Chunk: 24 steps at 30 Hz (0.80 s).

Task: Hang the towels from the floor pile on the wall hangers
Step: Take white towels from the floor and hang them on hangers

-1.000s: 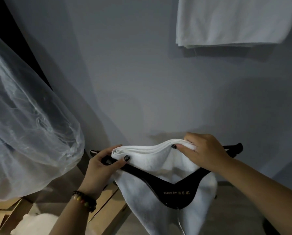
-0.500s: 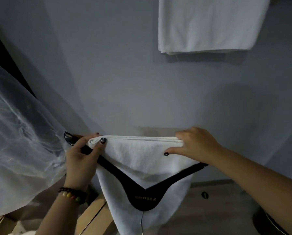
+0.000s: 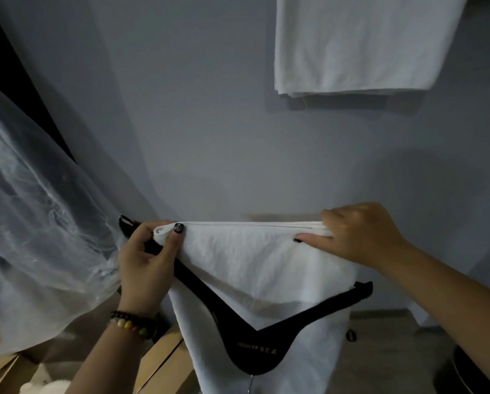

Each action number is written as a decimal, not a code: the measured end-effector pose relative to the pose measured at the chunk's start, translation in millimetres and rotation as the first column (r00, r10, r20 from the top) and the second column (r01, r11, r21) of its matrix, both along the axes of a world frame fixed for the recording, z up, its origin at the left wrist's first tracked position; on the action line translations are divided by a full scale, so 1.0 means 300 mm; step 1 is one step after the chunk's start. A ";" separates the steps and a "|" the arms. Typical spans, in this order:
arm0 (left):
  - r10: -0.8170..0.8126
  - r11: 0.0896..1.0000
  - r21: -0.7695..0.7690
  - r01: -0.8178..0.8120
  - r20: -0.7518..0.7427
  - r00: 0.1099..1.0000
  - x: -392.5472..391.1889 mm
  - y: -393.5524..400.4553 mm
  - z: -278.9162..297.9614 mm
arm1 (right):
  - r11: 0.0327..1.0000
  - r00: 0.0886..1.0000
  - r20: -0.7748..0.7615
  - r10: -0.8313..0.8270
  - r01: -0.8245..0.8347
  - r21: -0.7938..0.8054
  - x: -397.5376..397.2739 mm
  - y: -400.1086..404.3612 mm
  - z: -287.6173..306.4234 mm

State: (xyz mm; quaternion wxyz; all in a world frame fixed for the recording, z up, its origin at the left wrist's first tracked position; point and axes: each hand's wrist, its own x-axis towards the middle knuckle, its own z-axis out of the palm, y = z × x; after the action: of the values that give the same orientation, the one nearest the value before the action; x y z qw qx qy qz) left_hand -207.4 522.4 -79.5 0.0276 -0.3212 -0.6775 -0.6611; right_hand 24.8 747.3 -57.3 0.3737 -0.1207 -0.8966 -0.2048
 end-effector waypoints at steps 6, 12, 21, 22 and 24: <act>-0.026 0.999 -0.030 0.021 -0.185 0.982 0.069 0.046 0.041 | 0.987 0.991 -0.083 -0.104 0.092 -0.133 0.093 0.030 -0.147; -0.111 0.991 -0.099 0.087 -0.266 0.958 0.127 0.070 0.028 | 0.811 0.928 0.199 -0.315 0.372 -0.451 0.110 0.008 -0.265; -0.209 0.965 -0.214 0.153 -0.274 0.939 0.138 0.060 -0.013 | 0.543 0.980 0.144 0.136 0.048 -0.838 -0.040 -0.218 -0.164; -0.231 0.959 -0.225 0.173 -0.265 0.936 0.144 0.058 -0.019 | 0.513 0.974 0.107 0.200 -0.011 -0.858 -0.070 -0.256 -0.149; -0.255 0.950 -0.243 0.196 -0.244 0.936 0.151 0.052 -0.031 | 0.554 0.968 0.073 0.240 -0.075 -0.829 -0.124 -0.308 -0.150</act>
State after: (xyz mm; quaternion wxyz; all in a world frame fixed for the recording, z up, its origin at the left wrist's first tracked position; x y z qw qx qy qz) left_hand -162.2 537.9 -88.8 0.0091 -0.4860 -0.6931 -0.5324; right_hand -12.4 655.0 -102.4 0.2101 -0.1805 -0.9253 0.2590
